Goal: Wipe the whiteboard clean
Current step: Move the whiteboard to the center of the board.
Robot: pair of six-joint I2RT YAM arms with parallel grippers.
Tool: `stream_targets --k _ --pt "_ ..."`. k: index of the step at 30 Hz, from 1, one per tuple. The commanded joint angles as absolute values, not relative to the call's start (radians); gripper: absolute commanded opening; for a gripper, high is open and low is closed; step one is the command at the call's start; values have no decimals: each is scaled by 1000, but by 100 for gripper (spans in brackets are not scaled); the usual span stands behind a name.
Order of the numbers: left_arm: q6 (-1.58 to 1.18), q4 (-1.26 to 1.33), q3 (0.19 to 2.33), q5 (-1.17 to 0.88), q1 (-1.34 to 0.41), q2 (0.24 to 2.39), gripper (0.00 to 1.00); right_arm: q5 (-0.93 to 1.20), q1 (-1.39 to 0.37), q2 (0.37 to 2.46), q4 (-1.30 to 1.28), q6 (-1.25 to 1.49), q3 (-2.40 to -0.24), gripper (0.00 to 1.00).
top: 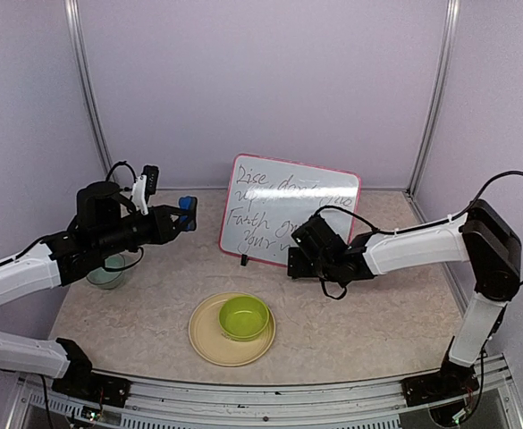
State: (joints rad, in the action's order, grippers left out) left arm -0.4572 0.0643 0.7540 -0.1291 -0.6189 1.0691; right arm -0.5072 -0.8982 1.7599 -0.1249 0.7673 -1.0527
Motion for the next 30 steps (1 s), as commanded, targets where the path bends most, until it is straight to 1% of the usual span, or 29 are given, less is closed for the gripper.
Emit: stream_targets --k 1,7,12,19,30 --pt "-463 55 739 -91 -626 1044 8 -526 -925 1828 -173 825 -1113 88" --pt "-464 56 725 -80 -626 1038 7 -513 -929 1902 -202 853 -1168 86" --pt "-464 61 713 -76 -627 1029 6 -509 -933 1935 -219 895 -1190 80" --pt "-472 68 705 -65 -626 1020 6 -548 -946 1997 -257 940 -1239 76" --pt "-476 66 672 -47 -626 973 6 -626 -951 2061 -288 1016 -1286 63"
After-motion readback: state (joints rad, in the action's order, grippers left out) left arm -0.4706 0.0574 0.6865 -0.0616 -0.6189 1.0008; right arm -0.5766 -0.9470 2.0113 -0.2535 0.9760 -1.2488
